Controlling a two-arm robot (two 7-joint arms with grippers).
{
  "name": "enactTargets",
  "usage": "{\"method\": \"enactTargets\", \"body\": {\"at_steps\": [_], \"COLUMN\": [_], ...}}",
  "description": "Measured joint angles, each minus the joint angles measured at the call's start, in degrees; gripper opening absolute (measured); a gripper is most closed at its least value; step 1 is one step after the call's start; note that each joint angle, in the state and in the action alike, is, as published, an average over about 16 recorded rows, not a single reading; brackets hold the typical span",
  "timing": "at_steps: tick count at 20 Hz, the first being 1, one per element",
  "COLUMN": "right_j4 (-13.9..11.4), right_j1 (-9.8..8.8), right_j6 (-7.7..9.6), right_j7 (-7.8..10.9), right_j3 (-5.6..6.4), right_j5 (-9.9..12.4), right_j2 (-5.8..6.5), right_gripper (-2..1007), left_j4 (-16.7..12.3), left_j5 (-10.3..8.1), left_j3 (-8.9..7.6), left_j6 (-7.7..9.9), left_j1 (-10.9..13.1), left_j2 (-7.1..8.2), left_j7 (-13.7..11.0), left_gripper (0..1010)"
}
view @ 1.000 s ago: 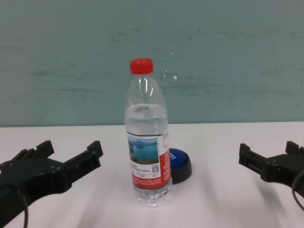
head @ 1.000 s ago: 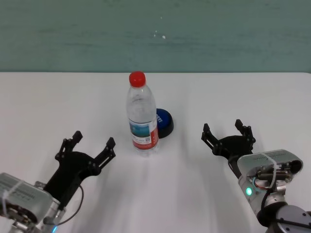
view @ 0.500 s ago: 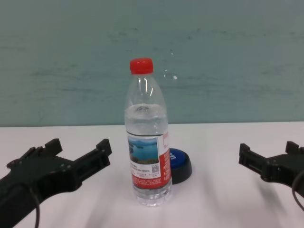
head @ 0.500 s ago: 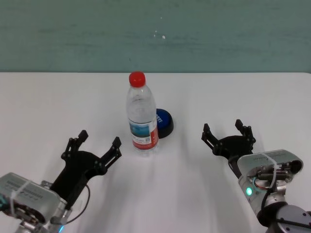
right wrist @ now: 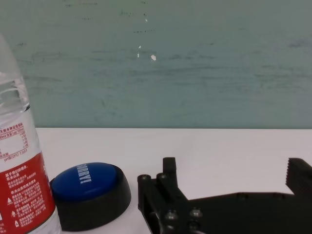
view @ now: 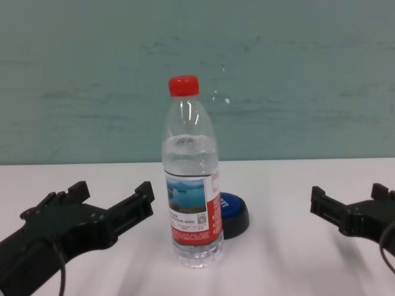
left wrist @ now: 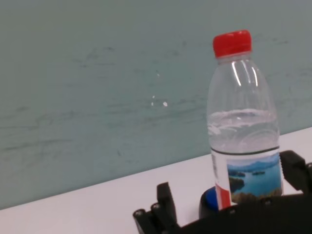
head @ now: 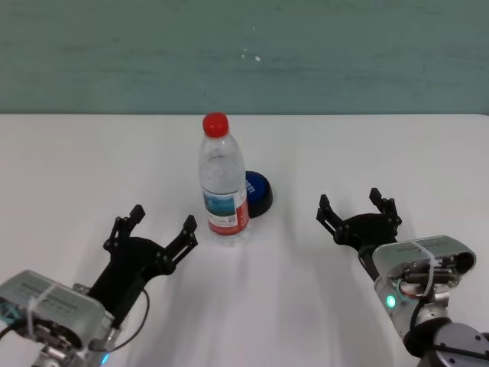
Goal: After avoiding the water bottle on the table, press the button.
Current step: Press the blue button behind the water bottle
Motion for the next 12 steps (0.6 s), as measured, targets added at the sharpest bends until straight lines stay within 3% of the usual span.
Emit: {"method": "enactTargets", "body": {"at_steps": [12], "right_j4": [0.0], "right_j1": [0.0], "right_j6": [0.0], "right_j7": [0.0], "right_j3": [0.0], "right_j5": [0.0], "right_j2": [0.0], "right_gripper": [1004], "left_j4": [1.0], "left_j5": [0.93], "left_j3": [0.62], "left_j6": [0.25], "left_j1": [-0.5], "left_j2": [-0.67], "left_j7": [0.4], "left_gripper": [1010]}}
